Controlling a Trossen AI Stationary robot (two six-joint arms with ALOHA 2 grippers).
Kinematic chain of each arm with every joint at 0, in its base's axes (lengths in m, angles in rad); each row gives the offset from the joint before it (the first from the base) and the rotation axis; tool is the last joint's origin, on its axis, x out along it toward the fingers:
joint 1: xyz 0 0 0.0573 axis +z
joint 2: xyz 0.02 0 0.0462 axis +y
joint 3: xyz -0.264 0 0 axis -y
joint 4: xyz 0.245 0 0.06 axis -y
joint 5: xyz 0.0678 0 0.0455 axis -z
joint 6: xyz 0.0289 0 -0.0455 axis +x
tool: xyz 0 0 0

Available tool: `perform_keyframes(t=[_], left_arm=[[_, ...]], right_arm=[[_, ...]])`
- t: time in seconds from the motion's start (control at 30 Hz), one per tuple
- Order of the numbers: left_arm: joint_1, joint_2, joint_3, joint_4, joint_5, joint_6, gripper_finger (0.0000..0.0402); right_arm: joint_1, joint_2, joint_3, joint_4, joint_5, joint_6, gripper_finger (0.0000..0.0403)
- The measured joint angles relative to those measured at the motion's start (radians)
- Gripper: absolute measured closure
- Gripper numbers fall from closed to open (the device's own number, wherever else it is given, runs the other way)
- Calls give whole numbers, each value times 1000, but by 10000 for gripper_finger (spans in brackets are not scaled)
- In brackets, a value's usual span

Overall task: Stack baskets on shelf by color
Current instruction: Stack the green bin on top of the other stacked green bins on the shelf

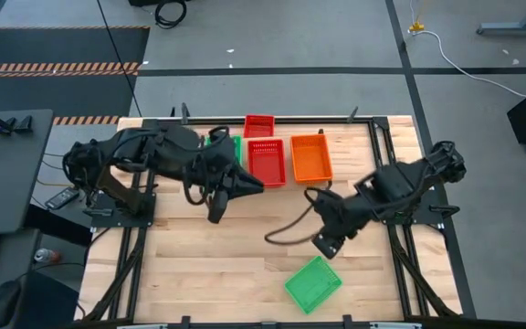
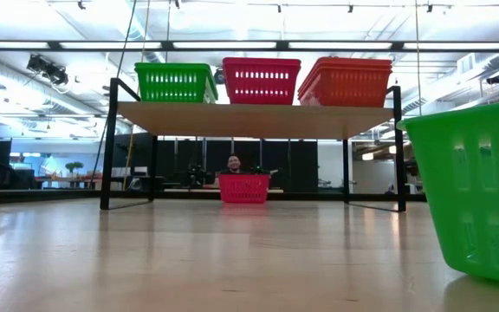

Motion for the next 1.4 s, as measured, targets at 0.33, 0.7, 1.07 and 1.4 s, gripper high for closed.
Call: perform_keyframes(t=[0.33, 0.7, 1.07, 1.4], left_arm=[[-131, 1, 0, 246, -137, -21, 349], [-239, 1, 0, 593, -254, -10, 344], [-402, 47, 1, 547, -506, -105, 348], [-442, 125, 0, 574, -555, -166, 349]], right_arm=[[131, 0, -83, 165, 122, 75, 271], [295, 0, -273, 374, 181, 203, 253], [412, 0, -572, 855, 249, 431, 251], [404, 1, -657, 906, 233, 417, 251]])
